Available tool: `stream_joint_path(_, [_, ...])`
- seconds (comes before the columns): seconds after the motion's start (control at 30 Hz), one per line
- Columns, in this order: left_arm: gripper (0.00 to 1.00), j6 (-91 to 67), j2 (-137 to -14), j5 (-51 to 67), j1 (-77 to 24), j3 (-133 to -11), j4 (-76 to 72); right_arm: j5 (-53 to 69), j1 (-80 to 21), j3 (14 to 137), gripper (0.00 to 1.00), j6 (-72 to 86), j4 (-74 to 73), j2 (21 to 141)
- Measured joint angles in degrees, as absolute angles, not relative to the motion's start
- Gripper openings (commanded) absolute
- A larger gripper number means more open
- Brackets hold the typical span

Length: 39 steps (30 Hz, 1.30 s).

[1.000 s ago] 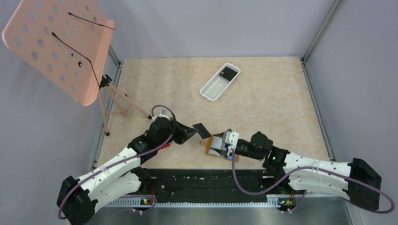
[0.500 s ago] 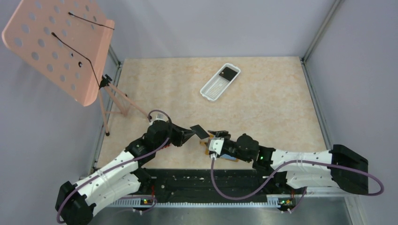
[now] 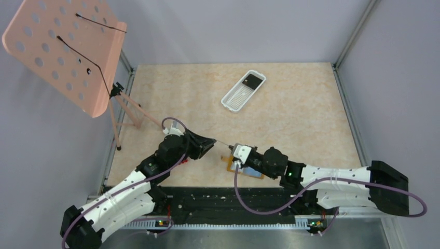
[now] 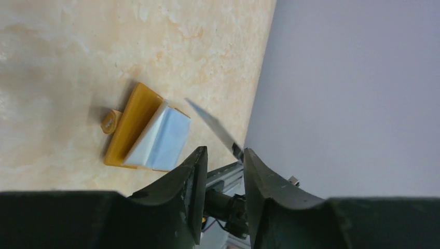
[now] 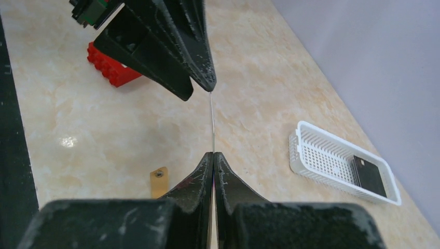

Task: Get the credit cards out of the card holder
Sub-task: Place the credit card in the storage box.

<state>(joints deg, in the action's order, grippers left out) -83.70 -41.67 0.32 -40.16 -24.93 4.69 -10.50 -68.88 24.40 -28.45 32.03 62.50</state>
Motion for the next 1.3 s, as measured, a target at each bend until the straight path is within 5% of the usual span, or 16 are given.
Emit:
stream_joint_path(0.1, [0.51,-79.8,-41.3,-1.0,-40.2,-24.9,4.8,-12.2,-68.4,24.4,0.00,-24.1,30.9,60.6])
stream_joint_path(0.47, [0.54,-59.7,-36.8,-1.9,-40.2,-23.1,4.3,-7.6,-55.8,24.4,0.00,3.5,19.6,51.9])
stream_joint_path(0.57, [0.62,-53.8,-36.8,-0.6,-40.2,-23.4,5.1,-5.9,-53.2,24.4,0.00,9.3,17.0,49.6])
stream_joint_path(0.67, [0.90,-48.2,-38.9,0.6,-40.2,-26.0,9.3,-3.9,-48.3,24.5,0.00,15.0,14.1,48.8])
stream_joint_path(0.77, [0.95,-42.6,-42.6,0.7,-40.2,-31.9,15.0,-2.1,-41.8,25.7,0.00,19.3,11.1,49.4])
stream_joint_path(1.03, [0.99,-29.5,-46.3,-5.0,-40.2,-45.5,27.8,6.3,-24.9,36.7,0.00,26.8,10.5,61.4])
stream_joint_path(1.3, [0.99,-22.1,-43.7,-10.9,-40.2,-46.7,34.2,12.1,-15.7,49.3,0.00,34.3,15.8,81.8])
